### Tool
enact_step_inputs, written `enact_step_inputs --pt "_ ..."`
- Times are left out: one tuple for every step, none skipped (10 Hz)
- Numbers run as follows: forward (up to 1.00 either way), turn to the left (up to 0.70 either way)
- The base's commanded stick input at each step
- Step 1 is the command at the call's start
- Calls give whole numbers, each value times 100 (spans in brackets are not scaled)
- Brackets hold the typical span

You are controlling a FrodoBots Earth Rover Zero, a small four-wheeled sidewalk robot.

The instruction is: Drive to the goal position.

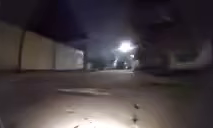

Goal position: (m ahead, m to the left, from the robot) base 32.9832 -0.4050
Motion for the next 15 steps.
enact_step_inputs --pt "100 0" --pt "100 0" --pt "100 -28" --pt "100 -40" --pt "100 -40" --pt "100 -40" --pt "100 -40" --pt "100 -40" --pt "100 -40" --pt "100 -40" --pt "100 -40" --pt "100 -40" --pt "100 -25" --pt "100 -11" --pt "100 0"
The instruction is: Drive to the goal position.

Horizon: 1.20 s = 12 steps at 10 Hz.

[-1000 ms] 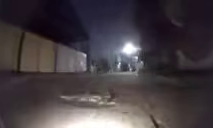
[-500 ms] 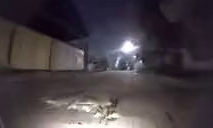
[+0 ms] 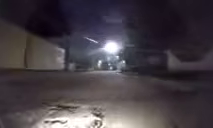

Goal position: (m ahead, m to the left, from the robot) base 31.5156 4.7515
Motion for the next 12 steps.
enact_step_inputs --pt "100 0" --pt "100 0" --pt "100 0" --pt "100 0" --pt "100 0" --pt "100 0" --pt "100 0" --pt "100 0" --pt "100 0" --pt "100 0" --pt "100 0" --pt "100 0"
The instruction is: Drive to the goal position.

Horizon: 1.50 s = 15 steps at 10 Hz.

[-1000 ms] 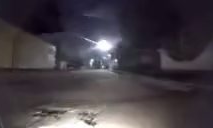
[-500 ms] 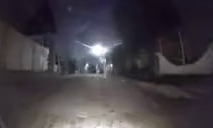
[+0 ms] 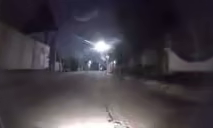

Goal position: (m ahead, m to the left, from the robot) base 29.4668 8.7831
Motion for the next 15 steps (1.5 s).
enact_step_inputs --pt "100 0" --pt "100 0" --pt "100 0" --pt "100 0" --pt "100 0" --pt "100 0" --pt "100 0" --pt "100 0" --pt "100 0" --pt "100 0" --pt "100 0" --pt "100 0" --pt "100 0" --pt "100 0" --pt "100 0"
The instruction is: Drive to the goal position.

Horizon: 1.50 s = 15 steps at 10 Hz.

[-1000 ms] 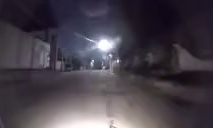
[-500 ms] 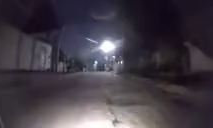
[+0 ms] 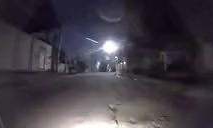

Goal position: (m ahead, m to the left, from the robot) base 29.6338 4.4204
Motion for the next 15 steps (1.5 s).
enact_step_inputs --pt "100 0" --pt "100 0" --pt "100 0" --pt "100 0" --pt "100 0" --pt "100 0" --pt "100 0" --pt "100 0" --pt "100 0" --pt "100 -2" --pt "100 -15" --pt "100 -40" --pt "100 -40" --pt "100 -25" --pt "100 0"
